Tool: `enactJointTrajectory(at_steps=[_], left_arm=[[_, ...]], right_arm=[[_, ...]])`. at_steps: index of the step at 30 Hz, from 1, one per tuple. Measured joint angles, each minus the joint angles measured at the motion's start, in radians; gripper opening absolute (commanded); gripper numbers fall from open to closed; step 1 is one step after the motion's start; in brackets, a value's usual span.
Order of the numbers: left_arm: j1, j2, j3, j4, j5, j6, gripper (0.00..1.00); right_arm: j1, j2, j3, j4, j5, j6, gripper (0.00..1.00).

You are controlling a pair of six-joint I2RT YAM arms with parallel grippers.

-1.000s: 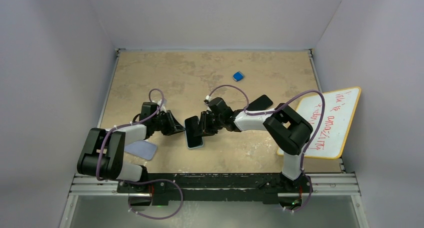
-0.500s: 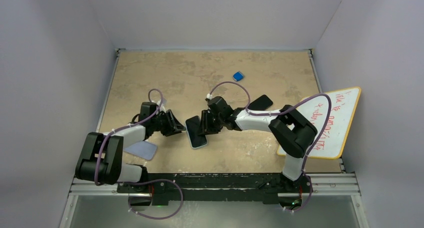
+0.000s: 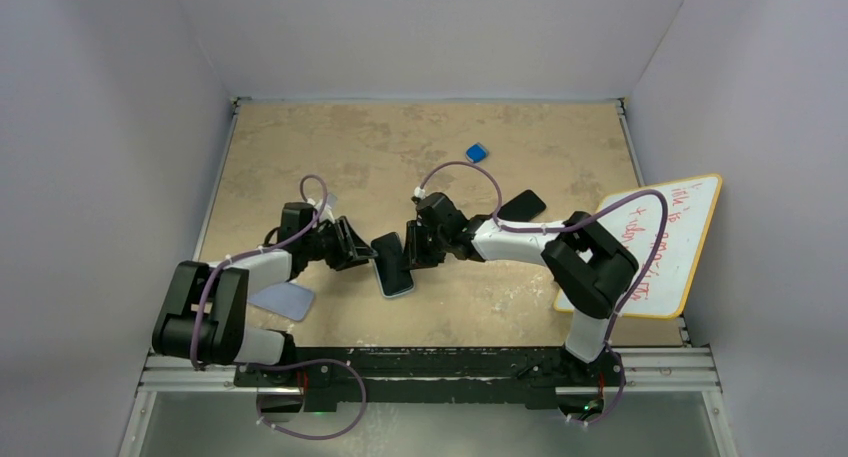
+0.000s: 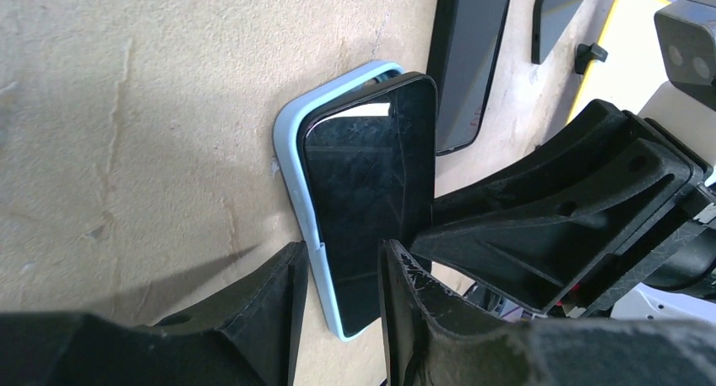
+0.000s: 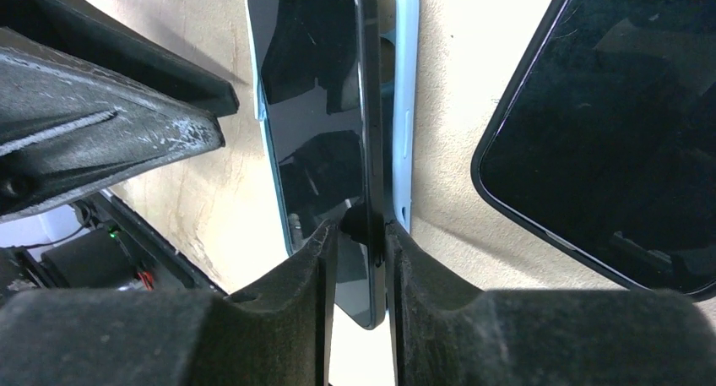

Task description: Put the phone into the phone case

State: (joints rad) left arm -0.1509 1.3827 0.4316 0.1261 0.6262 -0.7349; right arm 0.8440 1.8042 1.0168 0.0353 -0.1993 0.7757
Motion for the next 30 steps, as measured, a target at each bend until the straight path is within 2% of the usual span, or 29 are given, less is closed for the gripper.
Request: enactJointTrajectory(at_steps=[9,13,17,24,30], left_arm=[[-0.008,0.058,-0.005,0.039,0.034,-0.014,0.38],[-0.016,0.078,-0.005,0.045,0.043,-0.014,0.37],[-0.019,0.09,-0.005,0.045,0.051,-0.013,0.36],[-0.02,0.088,0.018,-0.024,0.048,0.016,0.35],[-0.02,0.061,0.032,-0.069,0.035,0.031,0.36]], right_arm=[[0.0,0.0,0.0,0.002,-0.01,-0.01,0.15],[-0.002,0.0,0.0,0.008,-0.025,-0.011,0.15],[-0.003,0.001,0.0,0.014,-0.029,-0.019,0.27],[-0.002,-0.027,-0.013,0.019,-0.026,-0.03,0.58],[-0.002,-0.105,-0.056,0.089,-0.029,-0.033,0.72]])
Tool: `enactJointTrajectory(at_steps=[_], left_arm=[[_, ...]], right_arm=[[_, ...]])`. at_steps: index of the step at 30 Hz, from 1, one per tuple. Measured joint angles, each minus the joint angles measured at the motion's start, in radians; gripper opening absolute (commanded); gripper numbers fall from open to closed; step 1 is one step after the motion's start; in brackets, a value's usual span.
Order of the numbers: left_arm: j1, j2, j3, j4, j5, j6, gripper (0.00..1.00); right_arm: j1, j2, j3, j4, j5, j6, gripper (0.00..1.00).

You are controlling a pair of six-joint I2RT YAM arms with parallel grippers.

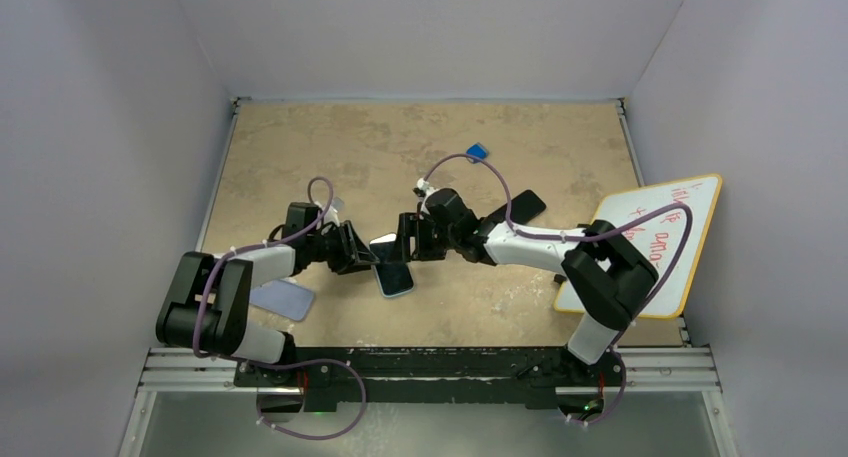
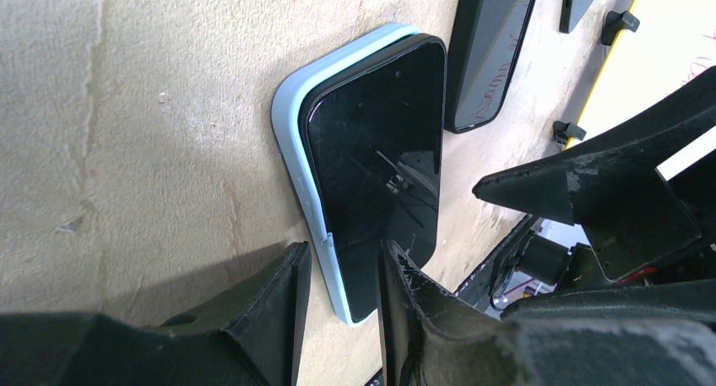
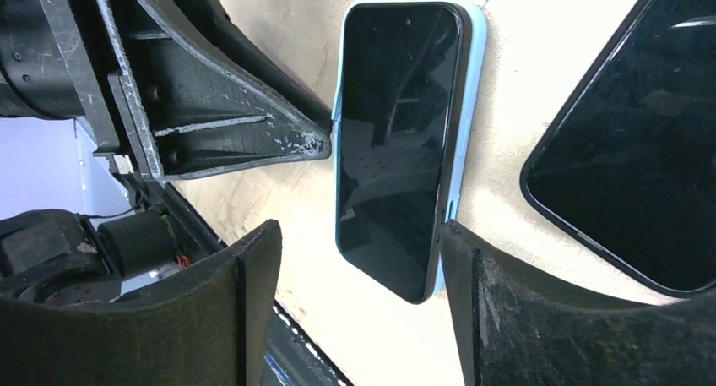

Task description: Put the phone into the phone case

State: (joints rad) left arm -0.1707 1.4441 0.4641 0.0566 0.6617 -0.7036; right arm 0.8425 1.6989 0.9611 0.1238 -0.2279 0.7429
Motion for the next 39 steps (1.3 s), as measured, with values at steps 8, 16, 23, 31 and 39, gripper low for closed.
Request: enactJointTrajectory(at_steps=[8,16,23,31,39], left_arm=[[0.0,0.033,0.018,-0.004,0.011,0.013,0.36],[0.0,0.062,0.034,-0.023,0.01,0.019,0.28],[0.0,0.075,0.035,-0.037,0.012,0.016,0.17],[0.001,0.082,0.035,-0.038,0.022,0.008,0.13],[0.014,0.082,0.019,-0.017,0.038,-0.016,0.19]], right_arm=[[0.0,0.01,-0.038,0.1,-0.025,0.003,0.82],[0.001,0.076,-0.053,0.186,-0.028,0.017,0.86],[0.004,0.099,-0.057,0.205,-0.035,0.031,0.86],[0.0,0.113,-0.056,0.235,-0.084,0.056,0.83],[-0.023,0.143,-0.065,0.323,-0.162,0.109,0.82]])
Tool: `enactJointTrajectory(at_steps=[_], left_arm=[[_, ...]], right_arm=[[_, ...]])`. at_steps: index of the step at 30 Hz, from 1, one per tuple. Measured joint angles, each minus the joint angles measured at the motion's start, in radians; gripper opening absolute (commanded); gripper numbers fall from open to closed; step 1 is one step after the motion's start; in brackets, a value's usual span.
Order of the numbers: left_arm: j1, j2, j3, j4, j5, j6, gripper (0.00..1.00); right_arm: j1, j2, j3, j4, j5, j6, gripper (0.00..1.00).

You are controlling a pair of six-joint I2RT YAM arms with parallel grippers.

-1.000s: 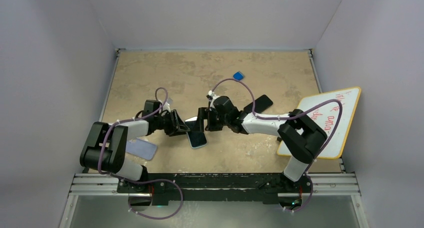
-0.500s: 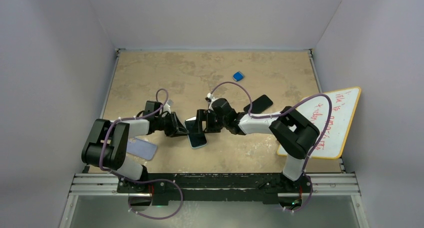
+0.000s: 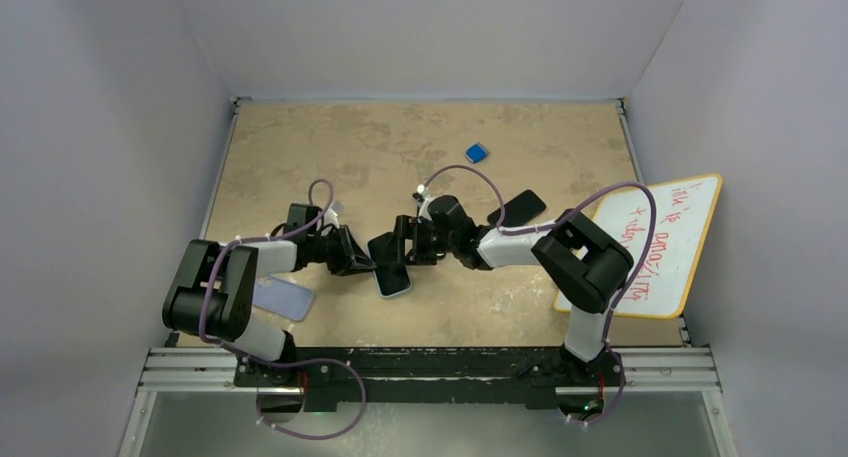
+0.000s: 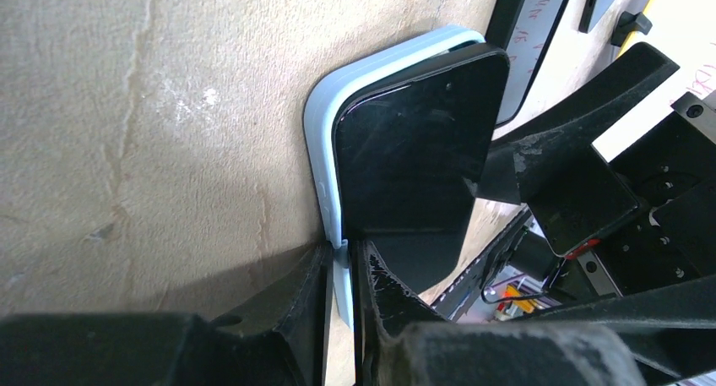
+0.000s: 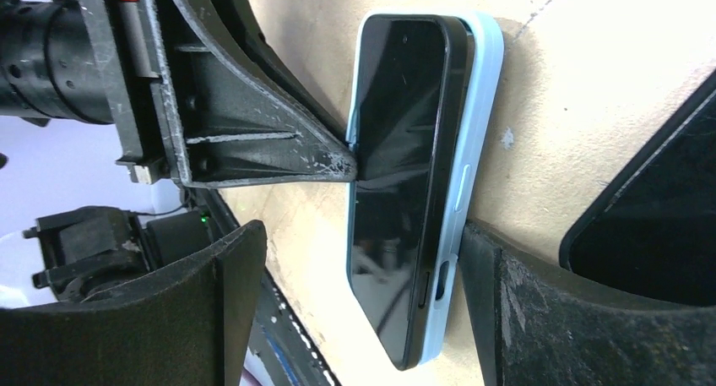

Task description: Put the phone into the phone case

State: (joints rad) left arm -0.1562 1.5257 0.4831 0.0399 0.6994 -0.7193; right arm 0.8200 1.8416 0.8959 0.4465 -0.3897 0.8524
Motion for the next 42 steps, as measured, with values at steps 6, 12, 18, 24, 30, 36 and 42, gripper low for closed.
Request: enactJointTrajectory(at_steps=[6,12,18,24,30,36,42], left_arm=[[-0.001,-0.024,0.0,-0.023,-0.012,0.005,0.21],[0.0,-0.031,-0.001,-0.03,-0.011,0.005,0.21],[0.003,-0.036,-0.003,-0.033,-0.007,0.005,0.24],[0.005,-0.048,-0.006,-0.041,-0.001,0.005,0.25],[0.005,-0.047,-0.008,-0.035,0.005,0.006,0.26],[0.005,-0.031,-0.008,-0.03,0.004,0.006,0.26],[0.005,-0.026,-0.008,-0.028,0.003,0.005,0.27]], right_arm=[[0.002,-0.001,-0.027,0.132,-0.048,0.058,0.8],[0.003,0.0,-0.037,0.164,-0.057,0.077,0.72],[0.002,0.0,-0.037,0.155,-0.048,0.074,0.53],[0.002,0.0,-0.037,0.154,-0.045,0.075,0.41],[0.001,0.0,-0.037,0.117,-0.011,0.072,0.16],[-0.001,-0.003,-0.036,0.084,0.018,0.06,0.0],[0.004,-0.012,-0.018,0.023,0.051,0.029,0.1]])
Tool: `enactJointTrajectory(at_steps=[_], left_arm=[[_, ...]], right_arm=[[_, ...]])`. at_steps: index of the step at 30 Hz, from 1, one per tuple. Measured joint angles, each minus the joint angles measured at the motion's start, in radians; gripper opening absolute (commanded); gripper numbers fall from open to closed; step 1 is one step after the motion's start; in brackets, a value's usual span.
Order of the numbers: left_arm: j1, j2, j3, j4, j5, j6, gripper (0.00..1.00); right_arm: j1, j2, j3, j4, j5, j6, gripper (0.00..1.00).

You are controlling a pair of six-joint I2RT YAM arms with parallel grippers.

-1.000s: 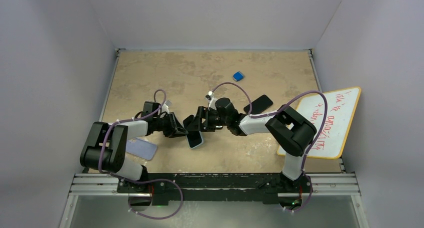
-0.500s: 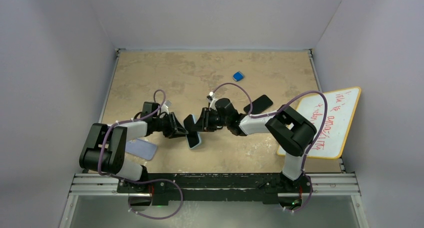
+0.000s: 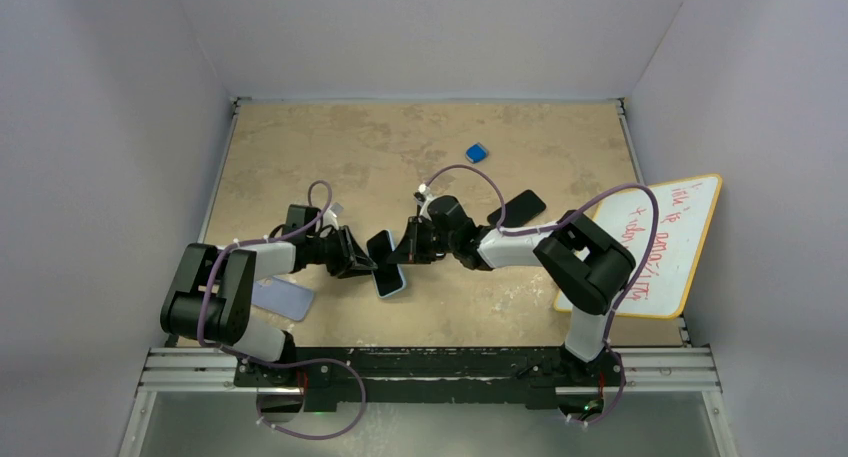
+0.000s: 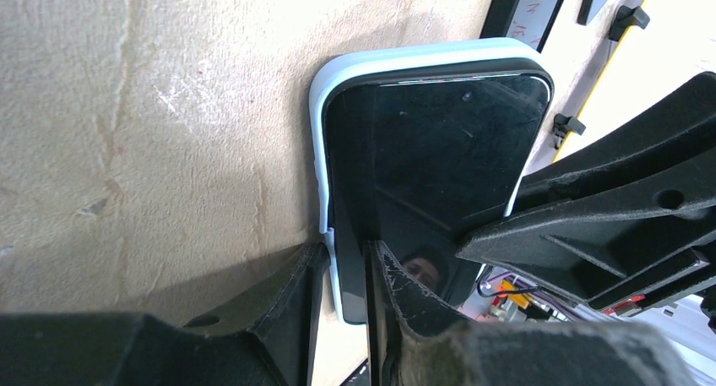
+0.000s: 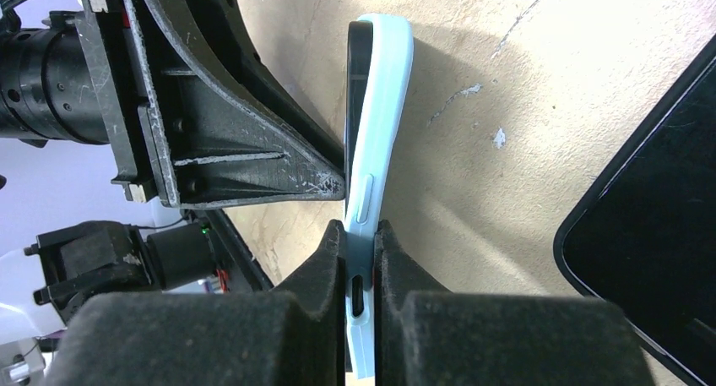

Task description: Put the phone into the phone case

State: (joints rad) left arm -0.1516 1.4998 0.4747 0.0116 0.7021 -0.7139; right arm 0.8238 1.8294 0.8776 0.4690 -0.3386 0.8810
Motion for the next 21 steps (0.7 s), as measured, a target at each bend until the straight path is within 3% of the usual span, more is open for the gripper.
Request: enactJointTrajectory(at_steps=[1,4,11,14,21], left_arm=[[0.0,0.0,0.0,0.0,0.0,0.0,0.28],[0.0,0.0,0.0,0.001,0.002,-0.001,0.34],[-0.01,-0.051,0.039,-0.07,0.005,0.027,0.62],[-0.011,-0.131,0.065,-0.096,0.007,0.031,0.7],[-0.011,-0.312,0.092,0.007,0.099,-0.011,0.74]], right_arm=[[0.0,0.0,0.004,-0.007,0.0,-0.003,0.11],[0.001,0.0,0.007,-0.012,0.0,-0.006,0.0],[-0.001,-0.035,0.0,-0.024,0.001,-0.023,0.0],[-0.014,-0.105,-0.023,-0.028,-0.001,-0.031,0.0],[-0.111,-0.34,-0.14,0.033,-0.032,-0.013,0.0]])
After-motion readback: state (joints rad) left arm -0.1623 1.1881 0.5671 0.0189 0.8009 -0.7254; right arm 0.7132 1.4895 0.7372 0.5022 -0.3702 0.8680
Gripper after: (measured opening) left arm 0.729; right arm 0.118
